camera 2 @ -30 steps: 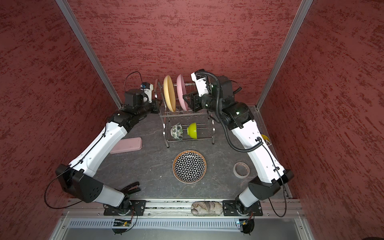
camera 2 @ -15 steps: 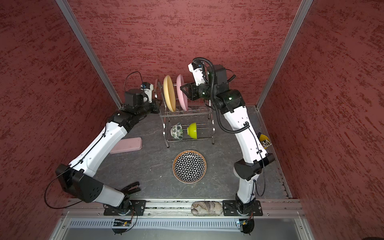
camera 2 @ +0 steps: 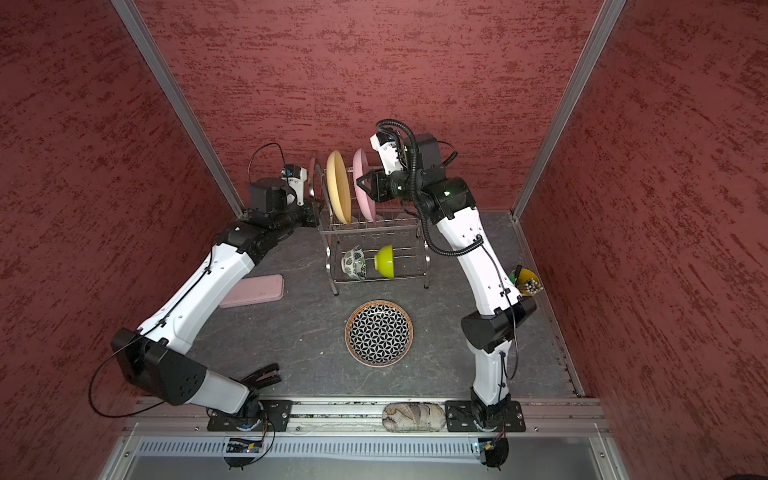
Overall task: Unload the mixed dishes from the dish rack
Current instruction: 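Reach the right gripper up to the pink plate's rim in the rack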
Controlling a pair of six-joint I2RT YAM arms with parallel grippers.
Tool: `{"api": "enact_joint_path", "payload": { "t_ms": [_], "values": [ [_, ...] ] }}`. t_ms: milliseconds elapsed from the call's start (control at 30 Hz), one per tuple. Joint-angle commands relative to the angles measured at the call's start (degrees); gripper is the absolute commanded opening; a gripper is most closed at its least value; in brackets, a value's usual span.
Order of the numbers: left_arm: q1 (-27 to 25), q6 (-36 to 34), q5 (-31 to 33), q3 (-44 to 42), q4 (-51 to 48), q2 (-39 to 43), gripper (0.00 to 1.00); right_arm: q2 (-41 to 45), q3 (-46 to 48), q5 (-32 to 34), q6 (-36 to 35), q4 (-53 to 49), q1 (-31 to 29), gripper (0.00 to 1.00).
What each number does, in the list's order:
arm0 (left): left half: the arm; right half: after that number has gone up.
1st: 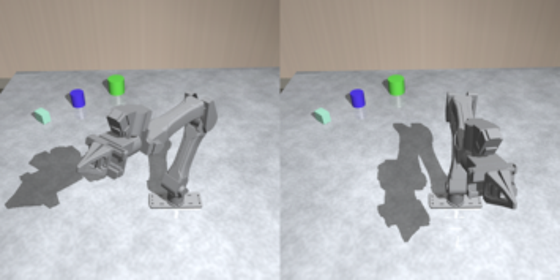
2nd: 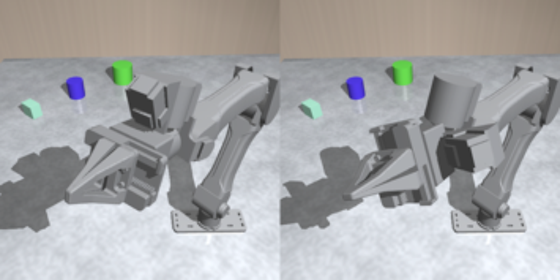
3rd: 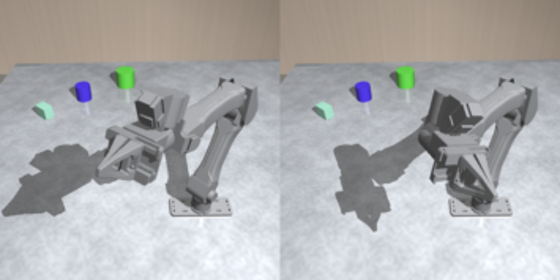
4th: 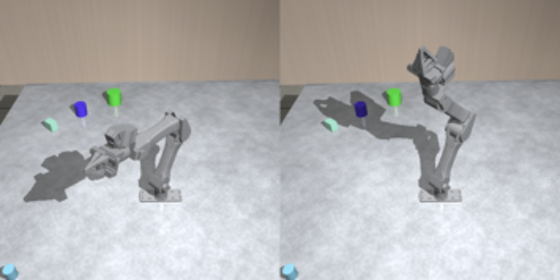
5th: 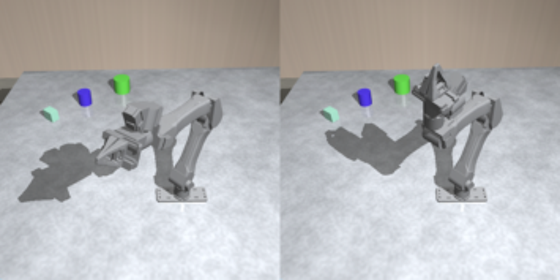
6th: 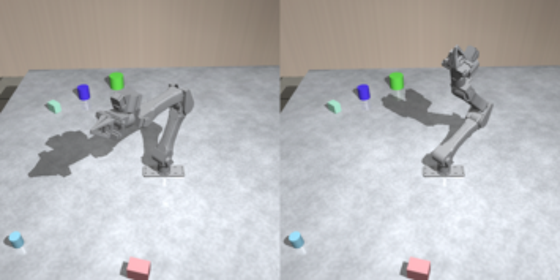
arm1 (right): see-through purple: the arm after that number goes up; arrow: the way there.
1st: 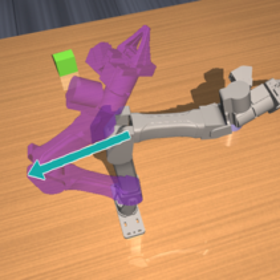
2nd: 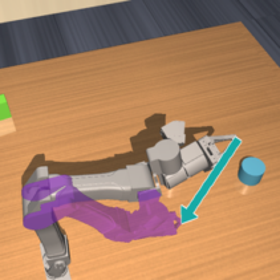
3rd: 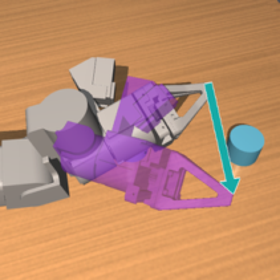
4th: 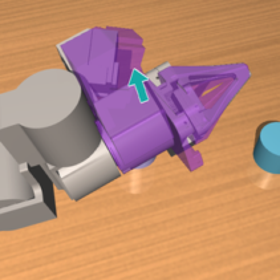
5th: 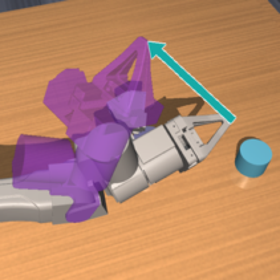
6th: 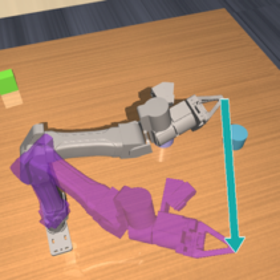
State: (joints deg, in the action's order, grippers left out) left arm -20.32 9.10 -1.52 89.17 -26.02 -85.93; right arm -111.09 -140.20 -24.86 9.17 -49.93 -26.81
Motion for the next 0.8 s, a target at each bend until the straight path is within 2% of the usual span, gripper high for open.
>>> {"api": "enact_joint_path", "payload": {
  "t_ms": [0,467,767],
  "values": [
    [-0.25,5.49,-3.83,1.01,-0.89,-0.25,0.22,-0.95,-1.55,-0.45,0.66,0.62,0.35,0.34],
    [-0.16,5.22,-3.73,0.92,-0.78,-0.82,0.22,-1.87,-1.61,-0.53,3.03,2.27,1.15,0.18],
    [0.0,4.96,-3.67,0.83,-0.7,-0.99,0.23,-0.03,-1.54,-3.67,5.02,4.81,1.45,0.15]
  ]
}}
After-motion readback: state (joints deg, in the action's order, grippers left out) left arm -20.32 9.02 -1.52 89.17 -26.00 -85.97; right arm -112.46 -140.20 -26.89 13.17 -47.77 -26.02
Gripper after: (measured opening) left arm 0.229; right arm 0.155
